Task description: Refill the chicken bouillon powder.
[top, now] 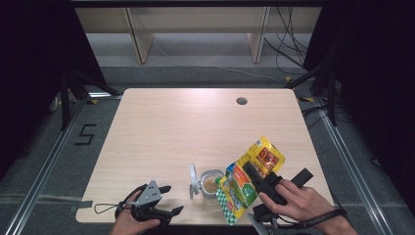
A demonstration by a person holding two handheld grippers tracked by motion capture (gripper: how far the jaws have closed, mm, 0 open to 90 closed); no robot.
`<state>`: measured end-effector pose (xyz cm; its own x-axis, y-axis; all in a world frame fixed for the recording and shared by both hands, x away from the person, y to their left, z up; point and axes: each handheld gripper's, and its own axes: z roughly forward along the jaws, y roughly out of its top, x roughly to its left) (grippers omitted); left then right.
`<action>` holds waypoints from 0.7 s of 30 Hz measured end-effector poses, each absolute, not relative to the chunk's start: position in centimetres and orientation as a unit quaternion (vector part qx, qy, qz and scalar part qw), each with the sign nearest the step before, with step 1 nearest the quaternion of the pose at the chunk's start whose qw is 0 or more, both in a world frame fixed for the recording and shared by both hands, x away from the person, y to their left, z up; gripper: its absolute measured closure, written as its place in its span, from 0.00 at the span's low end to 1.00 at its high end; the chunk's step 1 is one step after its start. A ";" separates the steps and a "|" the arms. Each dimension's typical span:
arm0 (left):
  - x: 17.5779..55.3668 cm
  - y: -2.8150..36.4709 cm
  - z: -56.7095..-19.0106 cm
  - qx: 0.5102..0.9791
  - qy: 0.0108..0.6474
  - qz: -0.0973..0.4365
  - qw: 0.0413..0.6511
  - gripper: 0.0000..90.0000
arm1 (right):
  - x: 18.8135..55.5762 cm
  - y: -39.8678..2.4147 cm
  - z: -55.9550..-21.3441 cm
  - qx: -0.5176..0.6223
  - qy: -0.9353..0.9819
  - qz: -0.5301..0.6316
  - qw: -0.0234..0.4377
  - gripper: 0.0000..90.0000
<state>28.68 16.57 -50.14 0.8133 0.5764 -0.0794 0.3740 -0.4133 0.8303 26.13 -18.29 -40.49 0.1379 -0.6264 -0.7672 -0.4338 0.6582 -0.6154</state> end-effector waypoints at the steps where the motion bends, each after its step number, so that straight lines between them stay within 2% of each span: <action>1: 28.7 16.6 -50.1 0.833 0.285 0.110 0.461 0.23 | 26.1 -18.4 -40.6 -0.399 0.656 -0.072 0.637 0.65; 8: 28.8 16.6 -50.1 0.837 0.271 0.119 0.459 0.23 | 26.1 -18.3 -40.9 -0.400 0.659 -0.071 0.633 0.65; 10: 28.6 16.5 -50.2 0.831 0.286 0.115 0.463 0.23 | 26.2 -18.2 -40.8 -0.404 0.656 -0.072 0.634 0.65; 21: 28.6 16.5 -50.1 0.833 0.283 0.109 0.462 0.23 | 25.8 -18.2 -40.6 -0.414 0.649 -0.085 0.632 0.65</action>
